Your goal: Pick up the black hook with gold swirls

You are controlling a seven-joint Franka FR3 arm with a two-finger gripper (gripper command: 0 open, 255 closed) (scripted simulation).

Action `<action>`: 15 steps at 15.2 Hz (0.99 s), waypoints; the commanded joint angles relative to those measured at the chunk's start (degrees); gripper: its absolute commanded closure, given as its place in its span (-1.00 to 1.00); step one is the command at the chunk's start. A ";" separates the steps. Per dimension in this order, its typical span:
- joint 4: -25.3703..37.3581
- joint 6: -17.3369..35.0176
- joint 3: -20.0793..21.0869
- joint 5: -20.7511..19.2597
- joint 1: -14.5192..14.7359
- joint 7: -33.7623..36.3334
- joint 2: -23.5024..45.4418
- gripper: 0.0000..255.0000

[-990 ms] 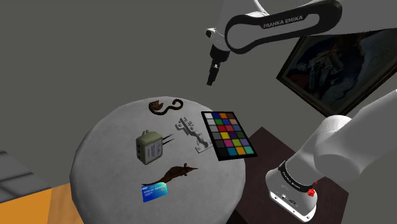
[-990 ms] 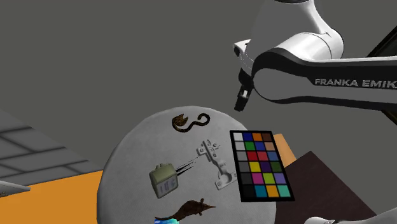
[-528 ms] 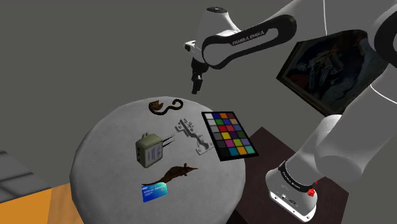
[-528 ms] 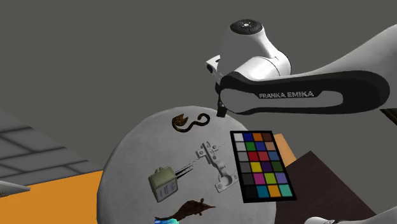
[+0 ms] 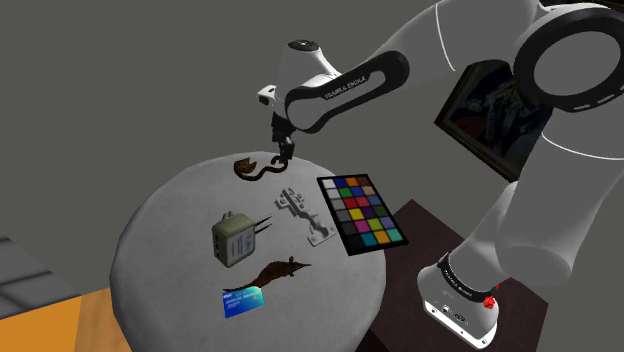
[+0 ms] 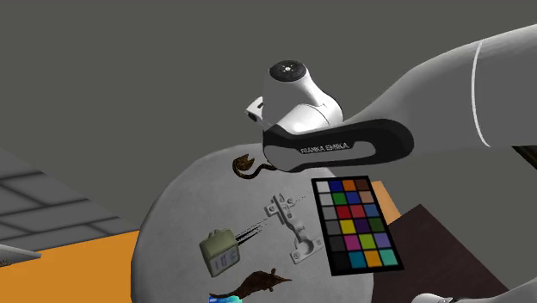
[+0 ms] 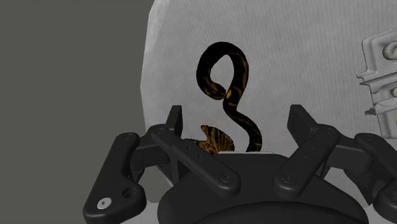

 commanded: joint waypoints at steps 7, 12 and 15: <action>3.70 4.74 1.14 -1.57 1.06 -3.00 8.30 -1.00; 3.59 6.85 0.94 -1.87 1.20 -2.71 10.29 -1.00; 3.68 6.72 0.95 -1.85 1.17 -2.75 10.25 1.00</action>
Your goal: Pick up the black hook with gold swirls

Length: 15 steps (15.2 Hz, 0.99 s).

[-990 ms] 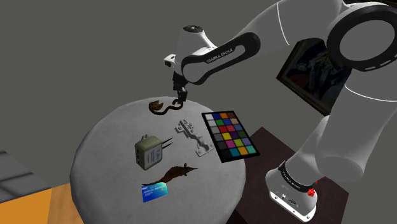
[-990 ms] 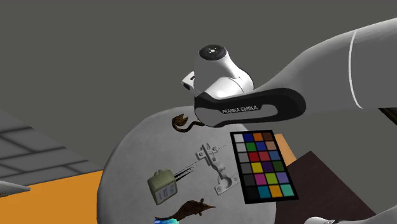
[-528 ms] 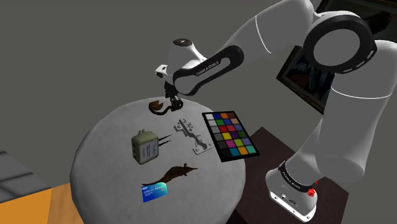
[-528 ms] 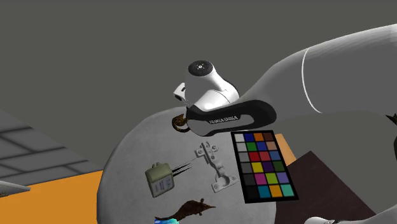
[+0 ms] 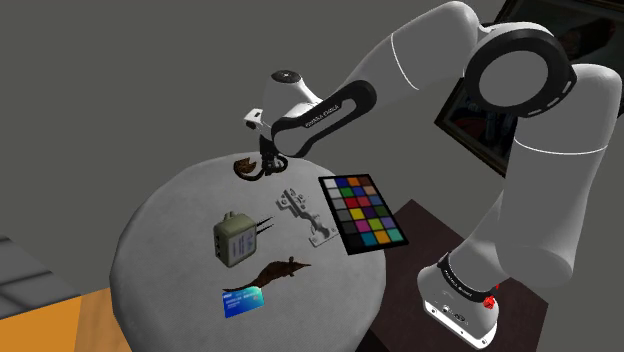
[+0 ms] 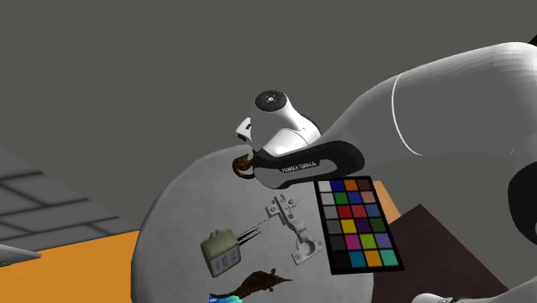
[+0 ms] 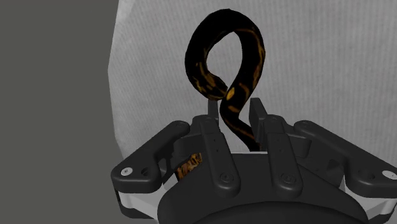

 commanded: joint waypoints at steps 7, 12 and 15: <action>-0.08 0.15 -0.01 -0.03 0.03 0.05 0.05 1.00; 0.10 -2.81 0.27 0.40 -0.15 -0.36 -2.72 1.00; 0.40 -4.65 0.42 0.66 -0.25 -0.59 -4.27 1.00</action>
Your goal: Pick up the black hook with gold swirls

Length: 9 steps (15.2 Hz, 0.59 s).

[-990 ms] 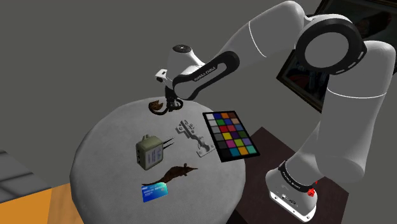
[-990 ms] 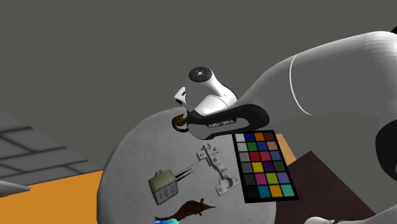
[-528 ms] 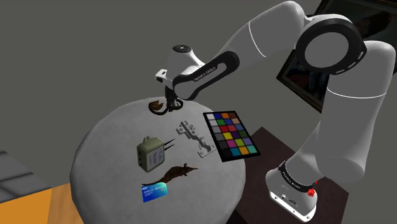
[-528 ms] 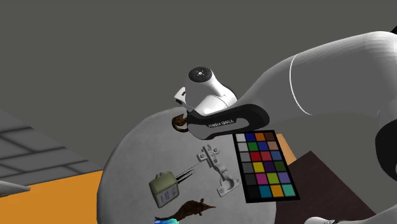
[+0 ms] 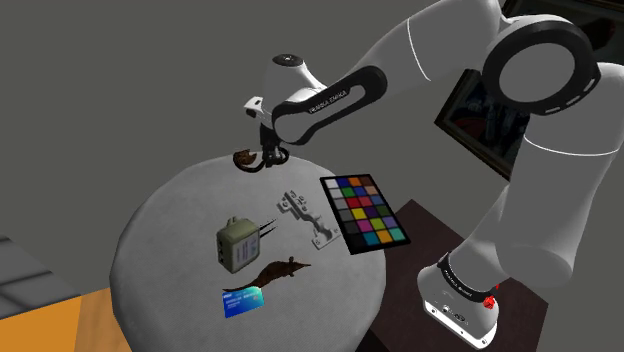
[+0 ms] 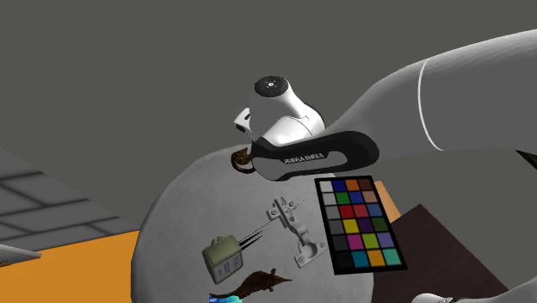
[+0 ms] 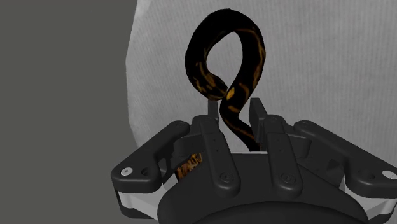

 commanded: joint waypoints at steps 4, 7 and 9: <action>0.49 -2.95 0.22 0.38 -0.08 -0.30 -2.45 1.00; 1.03 -4.86 0.33 0.62 -0.15 -0.52 -3.83 1.00; 1.05 -4.96 0.34 0.63 -0.15 -0.53 -3.90 1.00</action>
